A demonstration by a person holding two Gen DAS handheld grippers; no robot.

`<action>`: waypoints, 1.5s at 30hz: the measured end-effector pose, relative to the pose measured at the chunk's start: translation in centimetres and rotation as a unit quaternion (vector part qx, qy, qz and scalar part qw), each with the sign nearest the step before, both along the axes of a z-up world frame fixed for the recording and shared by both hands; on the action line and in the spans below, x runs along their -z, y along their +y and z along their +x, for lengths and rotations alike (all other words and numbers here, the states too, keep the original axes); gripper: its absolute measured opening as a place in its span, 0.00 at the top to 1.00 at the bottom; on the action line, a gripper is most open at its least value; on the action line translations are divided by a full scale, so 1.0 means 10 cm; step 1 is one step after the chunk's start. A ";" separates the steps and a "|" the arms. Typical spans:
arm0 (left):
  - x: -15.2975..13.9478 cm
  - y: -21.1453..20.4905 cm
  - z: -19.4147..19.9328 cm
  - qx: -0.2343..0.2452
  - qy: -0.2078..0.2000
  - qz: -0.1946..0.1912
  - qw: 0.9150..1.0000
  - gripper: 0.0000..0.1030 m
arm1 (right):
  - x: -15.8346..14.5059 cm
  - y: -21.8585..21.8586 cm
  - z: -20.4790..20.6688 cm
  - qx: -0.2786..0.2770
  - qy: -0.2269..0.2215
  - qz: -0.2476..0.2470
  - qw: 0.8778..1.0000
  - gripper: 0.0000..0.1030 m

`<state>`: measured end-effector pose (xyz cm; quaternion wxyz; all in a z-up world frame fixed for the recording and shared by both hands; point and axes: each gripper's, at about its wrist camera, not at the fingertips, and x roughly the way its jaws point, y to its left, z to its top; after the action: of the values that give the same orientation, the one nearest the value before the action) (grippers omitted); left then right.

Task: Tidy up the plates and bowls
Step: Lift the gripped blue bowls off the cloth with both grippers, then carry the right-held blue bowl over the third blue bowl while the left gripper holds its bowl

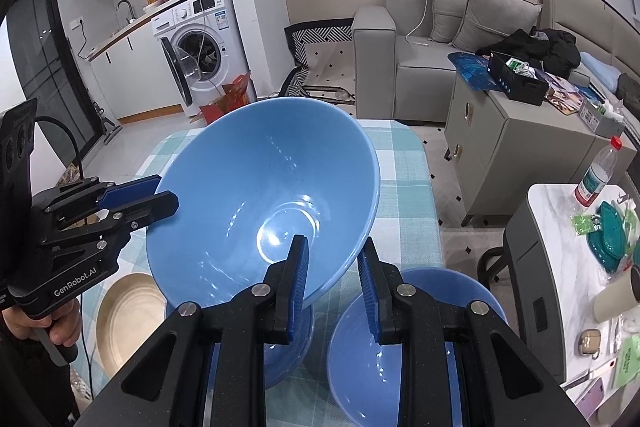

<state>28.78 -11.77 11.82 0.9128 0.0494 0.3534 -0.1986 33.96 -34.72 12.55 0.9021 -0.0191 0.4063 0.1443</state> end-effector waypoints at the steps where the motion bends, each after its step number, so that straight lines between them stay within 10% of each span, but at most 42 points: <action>1: 0.00 0.01 -0.01 0.000 0.000 0.000 1.000 0.78 | 0.00 0.01 -0.02 -0.001 0.000 0.000 1.000 0.75; 45: 0.29 0.27 -0.30 -0.014 0.018 -0.001 1.000 0.78 | 0.42 0.22 -0.23 -0.020 0.032 0.007 0.999 0.75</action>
<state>25.82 -9.06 8.92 0.9092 0.0405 0.3699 -0.1869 31.65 -32.48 8.38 0.8858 -0.0159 0.4331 0.1659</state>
